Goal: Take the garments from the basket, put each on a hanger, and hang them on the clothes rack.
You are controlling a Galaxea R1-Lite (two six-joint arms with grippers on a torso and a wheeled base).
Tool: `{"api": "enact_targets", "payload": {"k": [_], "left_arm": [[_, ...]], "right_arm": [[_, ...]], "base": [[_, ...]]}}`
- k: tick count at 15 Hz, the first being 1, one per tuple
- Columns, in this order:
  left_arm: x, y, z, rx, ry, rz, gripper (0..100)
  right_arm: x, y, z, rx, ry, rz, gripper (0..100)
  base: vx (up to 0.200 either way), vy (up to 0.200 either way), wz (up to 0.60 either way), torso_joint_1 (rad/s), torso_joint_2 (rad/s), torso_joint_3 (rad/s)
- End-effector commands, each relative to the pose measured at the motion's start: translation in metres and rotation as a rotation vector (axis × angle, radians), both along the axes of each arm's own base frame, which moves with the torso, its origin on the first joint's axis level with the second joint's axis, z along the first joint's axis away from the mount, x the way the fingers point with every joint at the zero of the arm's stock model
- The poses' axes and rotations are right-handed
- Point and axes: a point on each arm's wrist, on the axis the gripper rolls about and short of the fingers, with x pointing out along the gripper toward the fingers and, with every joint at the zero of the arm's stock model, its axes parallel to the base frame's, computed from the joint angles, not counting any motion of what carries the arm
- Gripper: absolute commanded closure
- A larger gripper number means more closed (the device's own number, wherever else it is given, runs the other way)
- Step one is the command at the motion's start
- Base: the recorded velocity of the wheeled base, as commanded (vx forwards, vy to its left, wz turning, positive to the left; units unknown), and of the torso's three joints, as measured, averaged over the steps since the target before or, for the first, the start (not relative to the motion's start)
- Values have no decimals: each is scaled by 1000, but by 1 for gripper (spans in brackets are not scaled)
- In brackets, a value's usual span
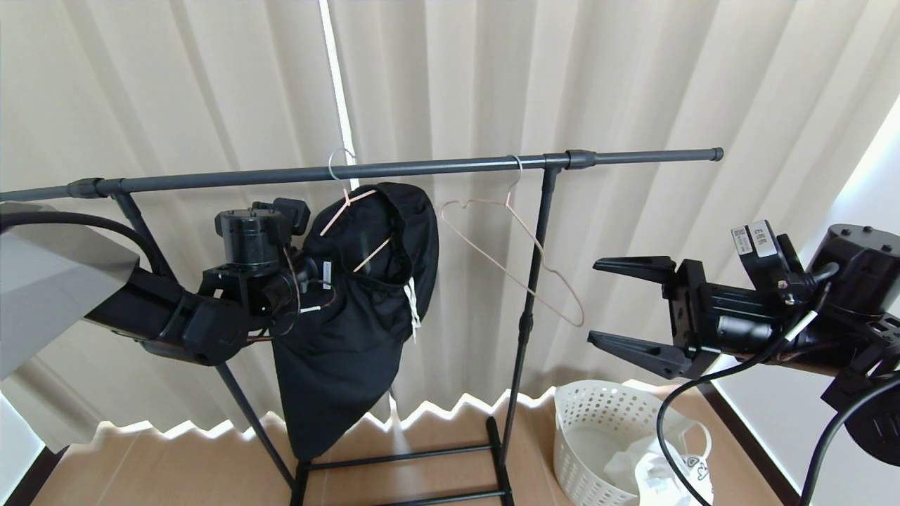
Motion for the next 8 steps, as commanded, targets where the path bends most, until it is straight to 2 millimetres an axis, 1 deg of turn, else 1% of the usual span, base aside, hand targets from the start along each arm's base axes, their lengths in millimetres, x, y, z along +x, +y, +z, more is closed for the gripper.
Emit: {"api": "enact_targets", "payload": {"k": [1,6,7,8], "left_arm": [[4,-1,-7,3,4,1,100],[4,-1,-14,9,25,1,100],[4,-1,-14,9,27,0,0],[4,-1,-14,7,27,0,0]], "right_arm": [[1,0,-1,0,2,1,0],[0,0,-1,0,2,1,0],[0,0,-1,-1,3,1,0],[0,0,-1,-1,3,1,0]], "base": [[0,0,0,0,0,0],[0,0,0,0,0,0],[0,0,0,0,0,0],[0,0,0,0,0,0]]}}
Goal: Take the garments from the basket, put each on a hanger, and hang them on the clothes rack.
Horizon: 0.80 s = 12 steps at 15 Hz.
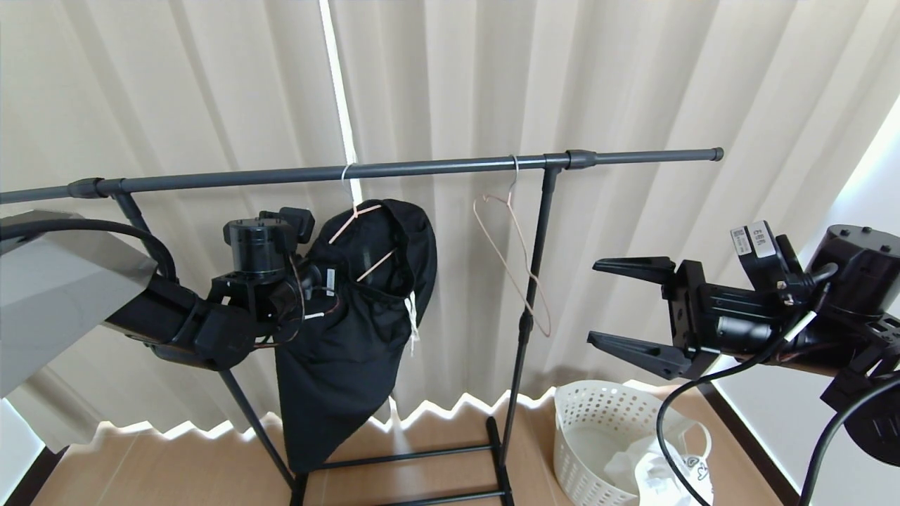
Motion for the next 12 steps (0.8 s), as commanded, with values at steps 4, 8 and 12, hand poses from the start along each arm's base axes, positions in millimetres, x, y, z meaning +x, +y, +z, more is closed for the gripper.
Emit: {"api": "enact_targets", "payload": {"k": [4,8,12], "left_arm": [[-12,3,6,2,5,-3,0],[-58,11,41,-28,-21,-91,0],[-110,29,59,-31,-24,-98,0]], "right_arm": [[-1,0,1,1,-3,0,0],[9,-13,1,-79,-142,-250,0],[9,-18,24,-24,-136,-559,0]], "base": [[0,0,0,0,0,0],[0,0,0,0,0,0],[0,0,0,0,0,0]]}}
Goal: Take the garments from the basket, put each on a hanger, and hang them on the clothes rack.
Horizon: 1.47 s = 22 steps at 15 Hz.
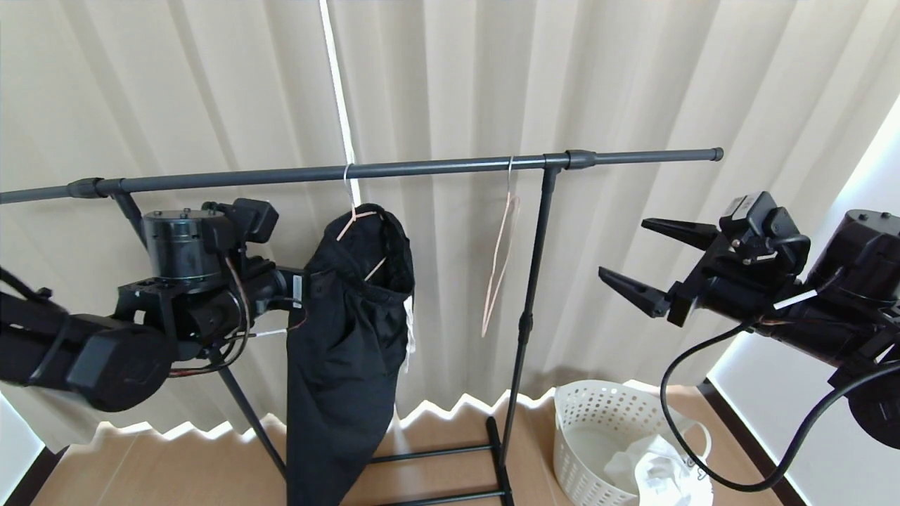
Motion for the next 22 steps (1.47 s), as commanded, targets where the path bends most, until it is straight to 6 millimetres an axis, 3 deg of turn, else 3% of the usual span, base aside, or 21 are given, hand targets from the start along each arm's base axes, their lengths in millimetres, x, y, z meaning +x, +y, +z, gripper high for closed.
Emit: {"api": "enact_targets", "payload": {"k": [1,4,7,9,13,15,19,21,22], "left_arm": [[-50,19,18,-14,-33,-5,0],[-87,29,7,-22,3,-3,0],[-145,40,2,-60,-19,8,0],[-178,45,1,-69,-68,2,0],[-238,54,-24,-79,-131,-17,0],[-258,57,-22,-100,-225,-30,0],[-306,65,-55,-89,-146,-105,0],[-326,68,-76,-92,-123,-145,0],[-331,69,-80,-98,-114,-158,0]], "right_arm": [[-12,-5,13,46,-11,-70,0],[-19,-12,13,81,15,-131,0],[-39,-12,-4,87,83,-244,0],[-74,-14,-7,84,98,-249,0],[-161,-25,-38,58,144,-349,0],[-189,-33,-42,36,187,-453,0],[-268,-53,-76,-34,264,-453,0],[-294,-59,-94,-8,241,-450,0],[-300,-61,-92,29,200,-452,0]], "base": [[0,0,0,0,0,0],[0,0,0,0,0,0],[0,0,0,0,0,0],[0,0,0,0,0,0],[0,0,0,0,0,0],[0,0,0,0,0,0],[0,0,0,0,0,0],[0,0,0,0,0,0],[0,0,0,0,0,0]]}}
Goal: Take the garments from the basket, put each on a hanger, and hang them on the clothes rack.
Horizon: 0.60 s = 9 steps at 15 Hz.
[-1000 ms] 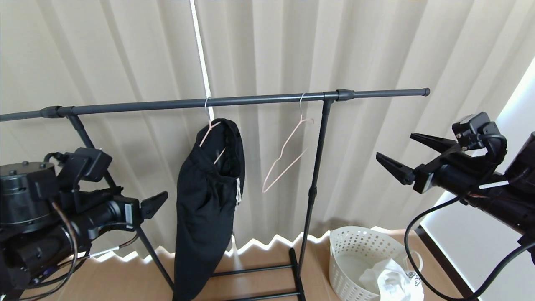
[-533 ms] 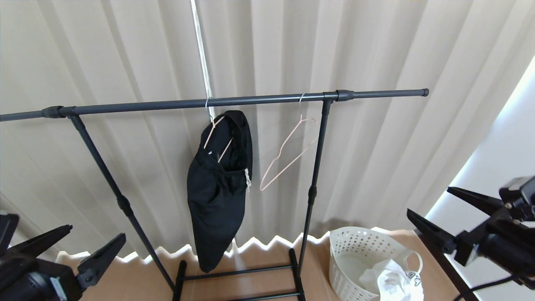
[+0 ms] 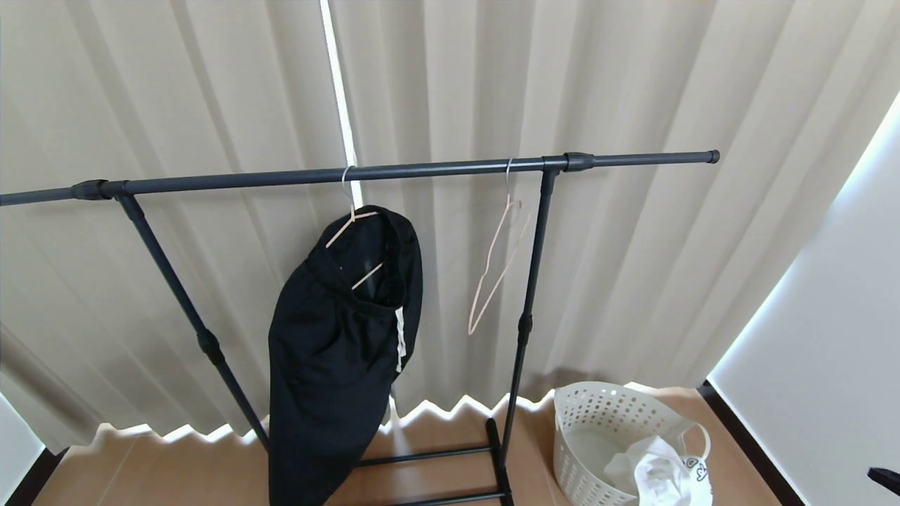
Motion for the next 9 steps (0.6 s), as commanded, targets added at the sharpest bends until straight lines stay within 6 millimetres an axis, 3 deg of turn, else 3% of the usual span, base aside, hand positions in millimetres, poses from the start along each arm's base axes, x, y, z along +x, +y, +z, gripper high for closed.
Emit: {"api": "enact_targets", "payload": {"k": [1,4,9], "left_arm": [[-24,4,-15,-33,-117,-31,0],[-24,7,-15,-10,-128,81,0],[-23,7,-11,-37,-163,94,0]], "right_arm": [[-46,-11,-19,103,-184,-73,0],[-48,-8,-21,119,-212,-227,0],[-53,-6,-22,174,-272,-190,0]], "base": [[0,0,0,0,0,0],[0,0,0,0,0,0],[0,0,0,0,0,0]]}}
